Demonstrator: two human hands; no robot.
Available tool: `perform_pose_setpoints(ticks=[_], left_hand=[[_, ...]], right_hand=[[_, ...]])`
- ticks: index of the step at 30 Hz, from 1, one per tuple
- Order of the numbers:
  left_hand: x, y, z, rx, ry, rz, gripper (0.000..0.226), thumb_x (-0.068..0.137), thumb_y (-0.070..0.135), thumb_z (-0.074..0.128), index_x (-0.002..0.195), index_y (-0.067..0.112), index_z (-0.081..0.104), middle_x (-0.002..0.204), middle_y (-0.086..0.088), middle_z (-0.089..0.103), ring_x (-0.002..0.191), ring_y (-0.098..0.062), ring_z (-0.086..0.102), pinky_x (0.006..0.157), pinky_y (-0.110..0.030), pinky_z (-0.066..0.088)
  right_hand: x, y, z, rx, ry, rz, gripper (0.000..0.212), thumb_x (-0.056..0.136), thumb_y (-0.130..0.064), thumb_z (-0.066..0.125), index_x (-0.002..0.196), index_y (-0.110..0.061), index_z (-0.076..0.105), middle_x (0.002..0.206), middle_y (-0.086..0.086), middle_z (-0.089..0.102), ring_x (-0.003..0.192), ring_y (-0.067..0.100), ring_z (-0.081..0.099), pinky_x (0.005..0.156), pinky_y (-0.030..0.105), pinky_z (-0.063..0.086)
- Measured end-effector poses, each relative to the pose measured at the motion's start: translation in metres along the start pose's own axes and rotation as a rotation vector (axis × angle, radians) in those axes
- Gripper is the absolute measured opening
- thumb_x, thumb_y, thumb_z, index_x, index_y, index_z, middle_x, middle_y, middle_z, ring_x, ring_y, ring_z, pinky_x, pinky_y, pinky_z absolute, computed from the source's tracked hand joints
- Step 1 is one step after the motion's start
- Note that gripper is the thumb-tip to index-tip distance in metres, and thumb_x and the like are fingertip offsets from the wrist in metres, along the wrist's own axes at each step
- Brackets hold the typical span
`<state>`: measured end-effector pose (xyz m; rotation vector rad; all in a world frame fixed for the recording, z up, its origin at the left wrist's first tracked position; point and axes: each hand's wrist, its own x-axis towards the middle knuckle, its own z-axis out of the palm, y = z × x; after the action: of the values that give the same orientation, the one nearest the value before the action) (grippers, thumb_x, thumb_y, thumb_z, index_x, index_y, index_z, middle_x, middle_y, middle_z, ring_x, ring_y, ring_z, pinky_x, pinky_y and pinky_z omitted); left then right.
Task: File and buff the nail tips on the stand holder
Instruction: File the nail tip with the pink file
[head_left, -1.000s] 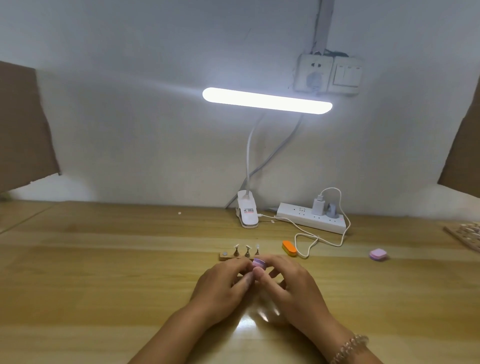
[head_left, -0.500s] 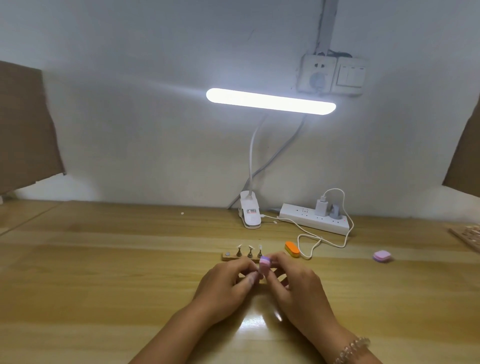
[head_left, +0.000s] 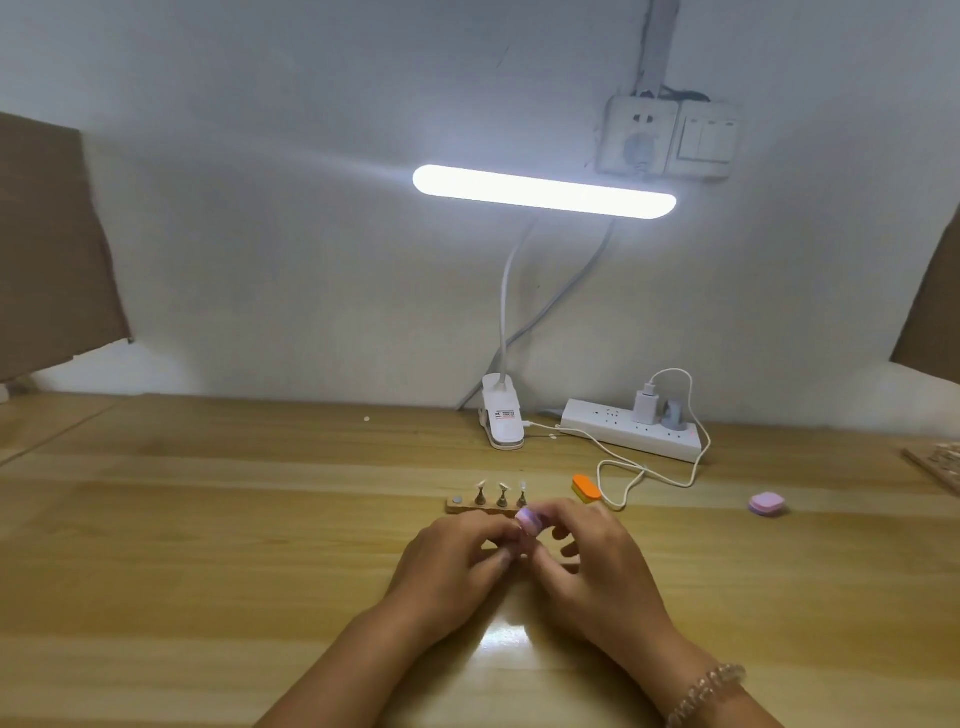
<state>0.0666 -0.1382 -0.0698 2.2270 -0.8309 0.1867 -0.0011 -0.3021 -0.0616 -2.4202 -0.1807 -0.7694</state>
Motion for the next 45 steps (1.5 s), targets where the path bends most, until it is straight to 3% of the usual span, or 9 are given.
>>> perform_pose_setpoints(ticks=[5, 9, 12, 16, 21, 25, 29, 33, 45], left_hand=[[-0.001, 0.001, -0.001, 0.056, -0.015, 0.009, 0.021, 0.096, 0.034, 0.056, 0.112, 0.043, 0.065, 0.110, 0.024, 0.063, 0.075, 0.006, 0.050, 0.070, -0.020, 0.038], [-0.001, 0.003, -0.001, 0.078, -0.030, 0.014, 0.019, 0.099, 0.037, 0.055, 0.114, 0.040, 0.066, 0.106, 0.015, 0.055, 0.082, -0.006, 0.051, 0.072, -0.026, 0.042], [-0.001, 0.002, -0.002, 0.062, -0.032, -0.010, 0.020, 0.097, 0.030, 0.057, 0.111, 0.037, 0.069, 0.104, 0.013, 0.058, 0.084, -0.009, 0.054, 0.078, -0.030, 0.047], [0.001, 0.000, -0.002, -0.069, 0.010, -0.044, 0.016, 0.090, 0.025, 0.066, 0.099, 0.036, 0.073, 0.095, 0.021, 0.069, 0.068, 0.006, 0.055, 0.066, -0.017, 0.039], [0.002, -0.002, -0.002, -0.114, -0.003, -0.073, 0.014, 0.090, 0.024, 0.066, 0.091, 0.037, 0.070, 0.089, 0.024, 0.068, 0.069, 0.007, 0.057, 0.069, -0.021, 0.045], [0.003, -0.002, -0.002, -0.091, 0.005, -0.064, 0.023, 0.094, 0.027, 0.063, 0.081, 0.046, 0.060, 0.083, 0.031, 0.063, 0.068, 0.008, 0.054, 0.065, -0.018, 0.037], [0.003, -0.003, -0.002, -0.098, -0.014, -0.054, 0.025, 0.095, 0.022, 0.061, 0.084, 0.044, 0.062, 0.088, 0.025, 0.066, 0.070, 0.004, 0.055, 0.067, -0.022, 0.041], [0.003, -0.003, -0.002, -0.089, -0.006, -0.071, 0.011, 0.096, 0.026, 0.061, 0.093, 0.034, 0.067, 0.088, 0.023, 0.065, 0.070, 0.004, 0.053, 0.072, -0.026, 0.044], [0.001, 0.000, -0.005, -0.088, -0.042, -0.059, 0.017, 0.097, 0.020, 0.056, 0.093, 0.034, 0.064, 0.091, 0.018, 0.066, 0.069, 0.003, 0.052, 0.072, -0.027, 0.044]], right_hand=[[0.000, -0.004, 0.000, 0.008, -0.020, -0.014, 0.025, 0.088, -0.055, 0.054, 0.104, -0.038, 0.063, 0.096, -0.028, 0.060, 0.090, 0.000, 0.053, 0.075, 0.025, 0.050], [0.005, 0.002, -0.003, 0.130, -0.015, 0.087, 0.012, 0.089, -0.036, 0.067, 0.101, -0.033, 0.067, 0.095, -0.023, 0.065, 0.092, 0.004, 0.059, 0.077, 0.035, 0.053], [0.002, 0.001, -0.001, 0.118, -0.038, 0.068, 0.027, 0.083, -0.030, 0.075, 0.107, -0.033, 0.064, 0.100, -0.027, 0.061, 0.096, 0.003, 0.057, 0.081, 0.033, 0.052], [0.002, 0.000, 0.001, 0.071, -0.036, 0.029, 0.045, 0.082, -0.029, 0.075, 0.124, -0.032, 0.060, 0.109, -0.024, 0.060, 0.098, 0.002, 0.055, 0.084, 0.031, 0.051], [0.001, -0.001, -0.001, 0.073, -0.064, 0.007, 0.034, 0.082, -0.029, 0.075, 0.115, -0.032, 0.064, 0.105, -0.026, 0.060, 0.098, 0.003, 0.055, 0.082, 0.031, 0.050], [0.004, 0.002, -0.002, 0.134, -0.066, 0.093, 0.031, 0.083, -0.025, 0.076, 0.112, -0.028, 0.063, 0.104, -0.021, 0.062, 0.100, 0.004, 0.057, 0.085, 0.036, 0.052], [-0.001, -0.001, 0.000, 0.076, -0.102, -0.010, 0.034, 0.081, -0.029, 0.072, 0.111, -0.034, 0.058, 0.106, -0.025, 0.061, 0.102, 0.002, 0.057, 0.083, 0.033, 0.051], [0.003, 0.006, 0.000, 0.043, -0.055, 0.081, 0.034, 0.080, -0.030, 0.075, 0.109, -0.034, 0.057, 0.104, -0.025, 0.060, 0.101, 0.000, 0.055, 0.085, 0.034, 0.050], [-0.001, 0.003, 0.002, -0.022, -0.078, -0.015, 0.036, 0.078, -0.040, 0.072, 0.109, -0.040, 0.055, 0.102, -0.029, 0.058, 0.094, -0.003, 0.051, 0.072, 0.026, 0.049]])
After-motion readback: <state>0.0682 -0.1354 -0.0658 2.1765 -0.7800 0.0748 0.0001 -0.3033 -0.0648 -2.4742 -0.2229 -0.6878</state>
